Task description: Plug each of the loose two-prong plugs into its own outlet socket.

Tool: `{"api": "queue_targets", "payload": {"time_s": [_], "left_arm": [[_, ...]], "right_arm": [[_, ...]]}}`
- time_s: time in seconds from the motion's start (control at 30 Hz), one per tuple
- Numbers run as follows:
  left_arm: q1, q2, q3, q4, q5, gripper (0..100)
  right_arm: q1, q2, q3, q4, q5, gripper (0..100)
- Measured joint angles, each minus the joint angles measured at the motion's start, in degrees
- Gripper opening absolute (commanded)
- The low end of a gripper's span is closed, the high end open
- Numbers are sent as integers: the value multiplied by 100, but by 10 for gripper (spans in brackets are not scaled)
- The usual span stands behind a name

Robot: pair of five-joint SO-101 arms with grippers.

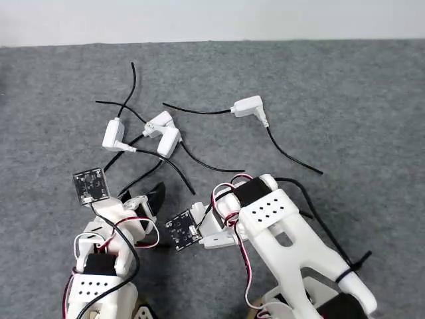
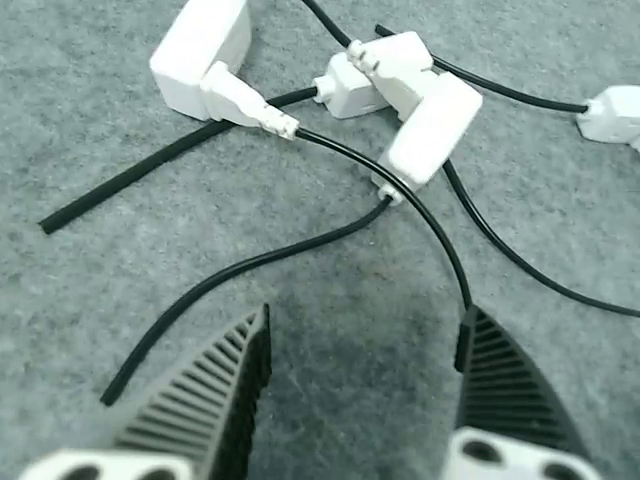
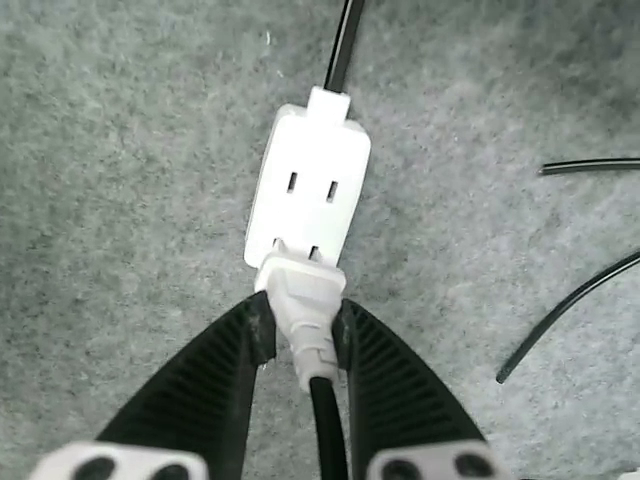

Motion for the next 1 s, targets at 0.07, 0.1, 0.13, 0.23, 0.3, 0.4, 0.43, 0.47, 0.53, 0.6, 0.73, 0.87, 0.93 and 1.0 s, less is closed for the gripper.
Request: {"api": "queue_targets", "payload": {"time_s": [0.07,0.1,0.13,0.23,0.3,0.4,0.43,0.47,0.53,0.6,0.73,0.87,0.93,1.0], "left_arm": [[53,0,0,0,0,284],[62,0,0,0,0,284],[62,0,0,0,0,284],[44,0,0,0,0,284],[44,0,0,0,0,284],[44,0,0,0,0,284],[44,0,0,0,0,284],[44,0,0,0,0,284],[44,0,0,0,0,284],[44,0,0,0,0,284],[44,0,0,0,0,284],[44,0,0,0,0,284],[44,0,0,0,0,284],[44,0,0,0,0,284]], "right_arm": [[0,202,-114,0,0,9],[9,273,-114,0,0,9],[9,325,-123,0,0,9],[9,413,-132,0,0,9],[9,431,-132,0,0,9],[-79,431,-132,0,0,9],[-97,431,-132,0,0,9],[-114,431,-132,0,0,9],[-141,431,-123,0,0,9],[-149,431,-114,0,0,9],[-149,431,-53,0,0,9],[-149,422,62,-35,0,9],[-149,413,88,-35,0,9],[-149,413,123,-44,0,9]]}}
